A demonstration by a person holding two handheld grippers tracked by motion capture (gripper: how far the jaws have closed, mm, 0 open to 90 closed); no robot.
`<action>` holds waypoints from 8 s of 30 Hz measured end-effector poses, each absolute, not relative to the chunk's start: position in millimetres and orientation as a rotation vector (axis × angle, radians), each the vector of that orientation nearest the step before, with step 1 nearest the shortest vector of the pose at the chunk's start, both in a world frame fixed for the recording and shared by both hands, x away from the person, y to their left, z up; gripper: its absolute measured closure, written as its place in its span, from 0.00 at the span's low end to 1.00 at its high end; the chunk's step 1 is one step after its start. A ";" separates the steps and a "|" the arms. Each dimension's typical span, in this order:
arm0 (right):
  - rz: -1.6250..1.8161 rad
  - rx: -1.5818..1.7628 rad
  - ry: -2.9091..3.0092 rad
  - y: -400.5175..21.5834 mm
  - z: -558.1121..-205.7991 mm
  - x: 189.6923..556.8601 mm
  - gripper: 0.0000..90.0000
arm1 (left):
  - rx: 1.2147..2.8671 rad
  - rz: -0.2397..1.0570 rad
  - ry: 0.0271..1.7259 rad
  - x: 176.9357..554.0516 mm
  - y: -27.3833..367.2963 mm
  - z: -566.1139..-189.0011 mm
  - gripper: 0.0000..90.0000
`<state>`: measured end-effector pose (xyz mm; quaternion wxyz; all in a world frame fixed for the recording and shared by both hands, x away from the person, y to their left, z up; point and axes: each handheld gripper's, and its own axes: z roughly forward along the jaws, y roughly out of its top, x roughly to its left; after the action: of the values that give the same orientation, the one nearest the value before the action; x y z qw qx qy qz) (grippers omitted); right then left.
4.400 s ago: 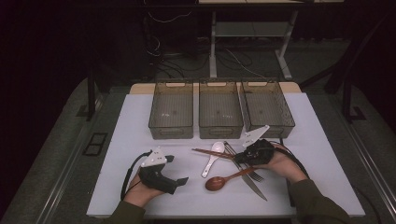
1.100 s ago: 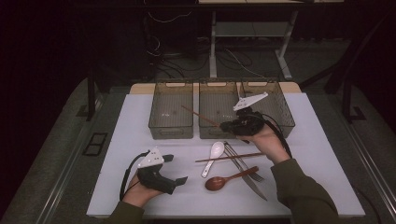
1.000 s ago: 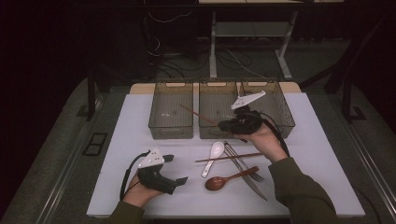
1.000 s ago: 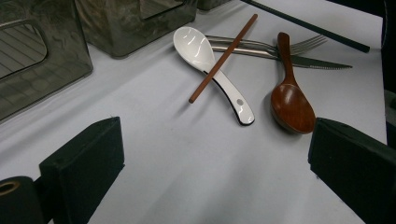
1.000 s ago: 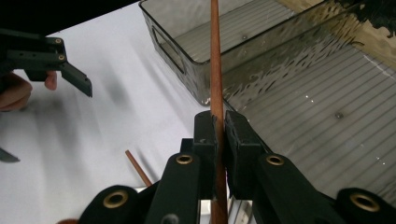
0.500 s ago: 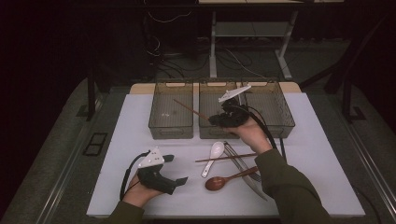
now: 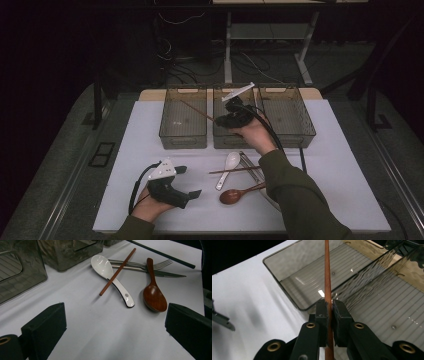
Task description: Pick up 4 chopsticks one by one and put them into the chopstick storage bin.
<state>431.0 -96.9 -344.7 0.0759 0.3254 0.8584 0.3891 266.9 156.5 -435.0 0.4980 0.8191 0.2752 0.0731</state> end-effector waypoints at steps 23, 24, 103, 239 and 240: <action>1.013 1.062 2.578 -30.2 -358.6 468.9 0.92 | 1.979 0.168 0.657 266.3 154.9 -435.2 0.03; 1.007 1.067 2.575 -26.1 -359.4 471.3 0.92 | 1.981 0.167 0.655 266.2 154.4 -435.4 0.03; 1.434 0.731 2.566 -162.0 -345.0 385.2 0.42 | 2.010 0.169 0.646 266.9 151.9 -437.3 0.03; 1.140 0.591 2.801 -243.4 -419.9 354.0 0.93 | 2.031 0.176 0.629 266.4 151.1 -438.5 0.03; 1.150 0.594 2.798 -243.6 -418.9 353.8 0.93 | 2.030 0.177 0.629 266.4 151.3 -438.5 0.03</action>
<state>353.8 -243.6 -418.9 0.0294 0.1926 0.9071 0.3730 266.4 151.3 -438.5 0.4833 0.8334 0.2580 0.0726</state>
